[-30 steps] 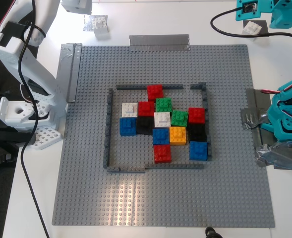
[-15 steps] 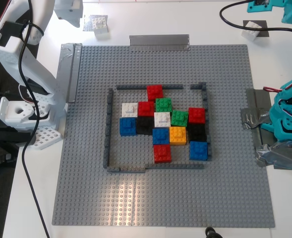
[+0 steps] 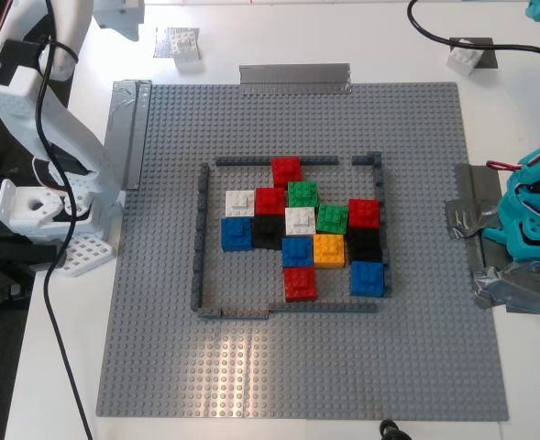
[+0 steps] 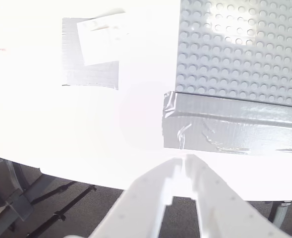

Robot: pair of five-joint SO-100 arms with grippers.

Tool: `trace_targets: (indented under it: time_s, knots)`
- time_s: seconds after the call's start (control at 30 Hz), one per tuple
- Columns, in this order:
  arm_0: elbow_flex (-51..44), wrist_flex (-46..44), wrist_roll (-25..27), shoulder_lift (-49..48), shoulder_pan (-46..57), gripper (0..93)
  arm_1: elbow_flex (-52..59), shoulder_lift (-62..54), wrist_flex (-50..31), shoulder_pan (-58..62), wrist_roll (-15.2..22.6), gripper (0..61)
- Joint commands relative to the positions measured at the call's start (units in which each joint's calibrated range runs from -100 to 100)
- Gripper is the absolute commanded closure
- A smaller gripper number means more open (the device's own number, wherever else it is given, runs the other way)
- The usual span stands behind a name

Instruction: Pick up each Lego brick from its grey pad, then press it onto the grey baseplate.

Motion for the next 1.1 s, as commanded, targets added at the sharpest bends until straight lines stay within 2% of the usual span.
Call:
trace_targets:
  time_s: [0.0, 0.2, 0.43, 0.5, 0.67, 0.93, 1.07]
  knots:
    - [-3.3, -0.1, 2.1, -1.0, -0.3, 92.7, -5.0, -0.4, 1.4, 0.3, 0.2, 61.2]
    - [-12.5, 1.6, 7.7, 6.0, 0.1, 92.7, -3.4, 0.4, -1.5, 1.4, -0.7, 61.2]
    - [-36.9, 17.8, 17.3, 23.5, -0.6, 92.7, -8.5, 7.0, -2.7, 3.3, 0.5, 61.2]
    - [-43.3, 21.6, 18.4, 26.5, -1.9, 92.7, -8.8, 8.1, -3.0, 4.1, 1.9, 61.2]
    - [-56.2, 31.9, 25.3, 30.9, -4.8, 92.7, -11.8, 11.5, -4.4, 6.0, 4.1, 61.2]
    - [-55.8, 31.9, 33.0, 33.4, -6.1, 92.7, -28.5, 24.5, -3.6, 6.5, 5.2, 61.2]
    - [-52.5, 31.9, 35.1, 34.7, -6.1, 92.7, -37.1, 32.1, -3.1, 6.3, 5.2, 61.2]
